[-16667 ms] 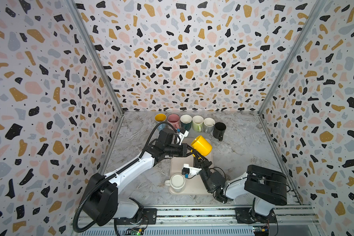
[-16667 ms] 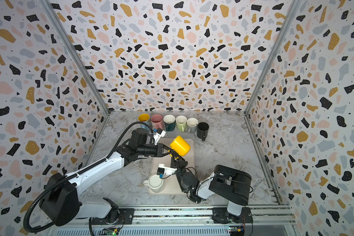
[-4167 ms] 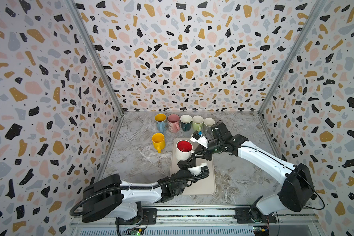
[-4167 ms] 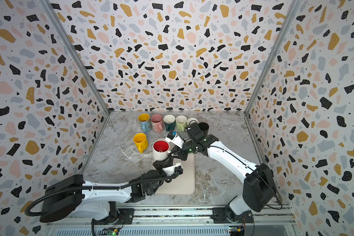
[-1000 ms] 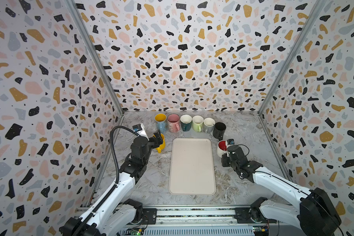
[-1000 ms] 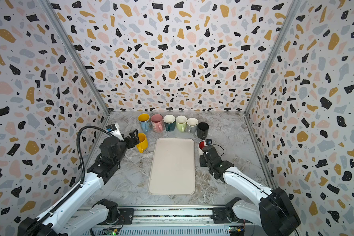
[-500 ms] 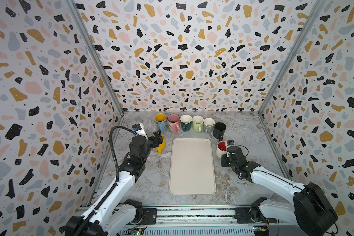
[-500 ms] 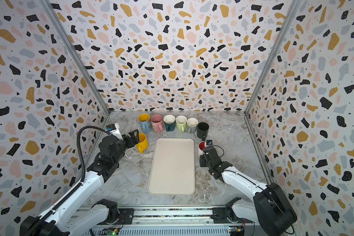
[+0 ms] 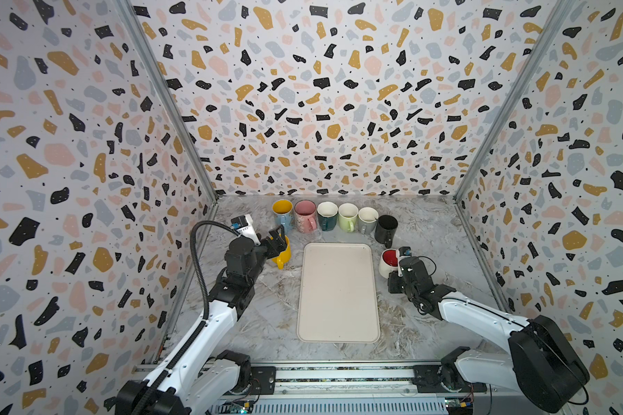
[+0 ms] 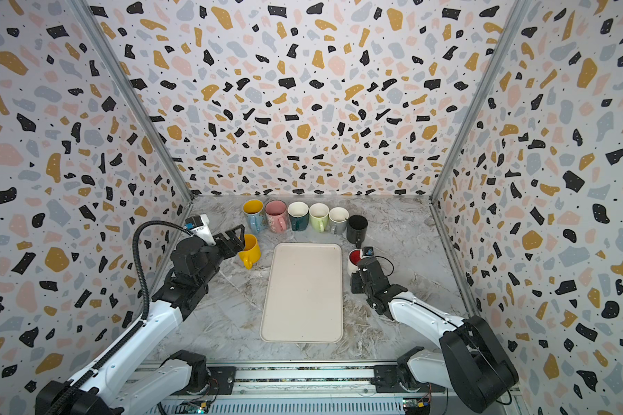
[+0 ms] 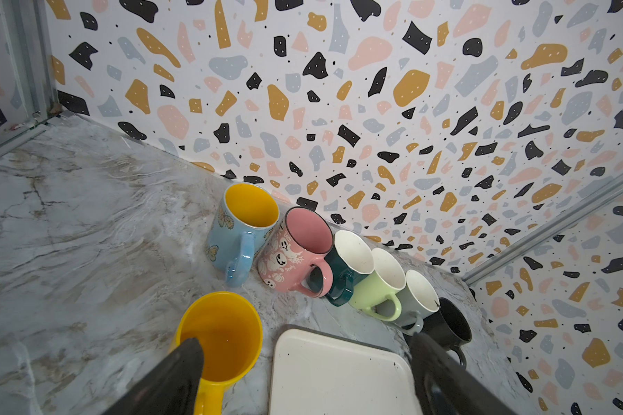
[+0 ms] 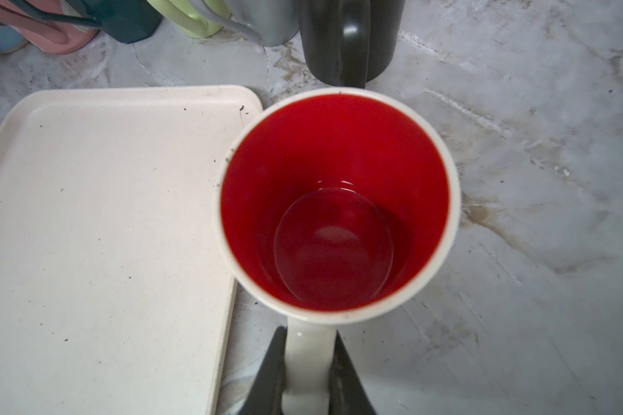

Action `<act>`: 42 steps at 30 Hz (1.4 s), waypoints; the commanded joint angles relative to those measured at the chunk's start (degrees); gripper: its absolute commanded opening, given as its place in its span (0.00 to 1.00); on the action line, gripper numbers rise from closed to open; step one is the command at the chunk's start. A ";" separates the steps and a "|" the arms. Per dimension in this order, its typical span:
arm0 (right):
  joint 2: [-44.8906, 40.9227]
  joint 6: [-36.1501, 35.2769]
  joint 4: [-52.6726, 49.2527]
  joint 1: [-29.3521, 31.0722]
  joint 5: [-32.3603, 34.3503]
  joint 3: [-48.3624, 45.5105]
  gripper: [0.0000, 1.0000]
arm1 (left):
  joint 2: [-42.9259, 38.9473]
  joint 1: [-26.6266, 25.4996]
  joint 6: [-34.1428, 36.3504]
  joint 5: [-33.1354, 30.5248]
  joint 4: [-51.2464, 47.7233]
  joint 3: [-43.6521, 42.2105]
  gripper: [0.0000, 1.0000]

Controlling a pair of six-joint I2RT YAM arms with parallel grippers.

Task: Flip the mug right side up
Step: 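Lower the white mug onto the table and open the right gripper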

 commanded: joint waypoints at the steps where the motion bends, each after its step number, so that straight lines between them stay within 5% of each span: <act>1: 0.23 -0.15 5.16 -0.30 -0.29 0.80 0.00 | -0.55 0.44 -0.47 1.52 5.03 -0.20 0.91; 11: 3.11 -0.62 5.15 -0.38 -0.91 1.20 0.00 | -0.49 0.88 -0.65 2.24 6.26 -0.73 0.91; 42: -1.89 -3.38 -3.82 -0.39 0.50 4.98 0.61 | -1.53 1.28 5.42 1.81 5.15 -0.38 0.92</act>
